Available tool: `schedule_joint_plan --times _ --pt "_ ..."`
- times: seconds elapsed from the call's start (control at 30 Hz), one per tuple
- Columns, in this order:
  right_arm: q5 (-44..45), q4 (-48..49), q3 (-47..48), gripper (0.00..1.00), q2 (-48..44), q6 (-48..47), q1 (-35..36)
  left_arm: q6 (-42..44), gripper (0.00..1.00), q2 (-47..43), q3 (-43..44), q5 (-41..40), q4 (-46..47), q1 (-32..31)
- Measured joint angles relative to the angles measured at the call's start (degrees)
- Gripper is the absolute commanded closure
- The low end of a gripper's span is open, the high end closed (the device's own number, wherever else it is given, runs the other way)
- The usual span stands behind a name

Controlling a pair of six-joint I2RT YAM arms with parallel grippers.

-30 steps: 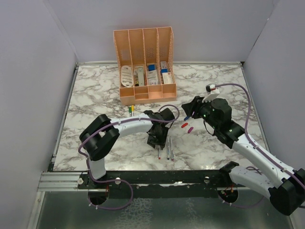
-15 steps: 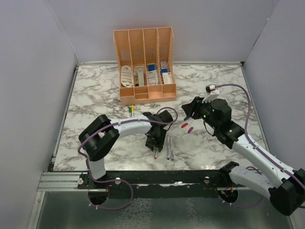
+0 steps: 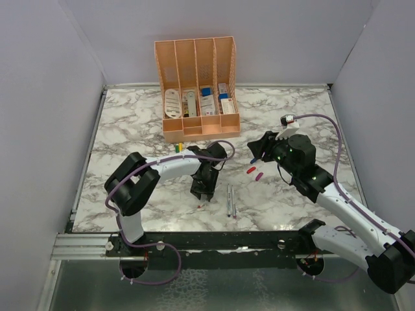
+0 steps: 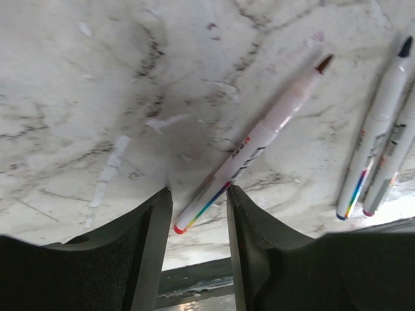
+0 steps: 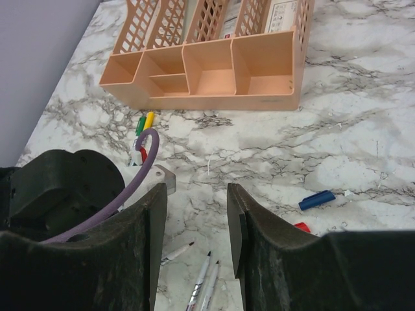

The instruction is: Insert the pens into the pen caps

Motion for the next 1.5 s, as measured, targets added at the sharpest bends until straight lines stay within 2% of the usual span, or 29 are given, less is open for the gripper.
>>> schedule_joint_plan --times 0.37,1.1,1.23,1.27,1.5 --pt "0.02 -0.02 0.0 0.59 -0.26 0.17 0.0 6.19 0.57 1.01 1.38 -4.68 -4.13 5.38" --pt "-0.22 0.13 0.0 0.59 -0.26 0.66 0.0 17.25 0.59 5.25 7.32 -4.39 -5.66 5.53" --pt "-0.2 0.15 0.0 0.59 -0.26 0.66 0.0 18.36 0.64 5.14 7.13 -4.35 -5.07 5.51" --pt "-0.17 0.15 0.0 0.59 -0.37 0.66 0.0 19.19 0.69 3.8 5.42 -4.33 -3.48 5.29" --pt "-0.15 0.13 0.0 0.59 -0.63 0.85 0.0 19.43 0.87 0.31 0.87 -4.11 1.33 4.09"
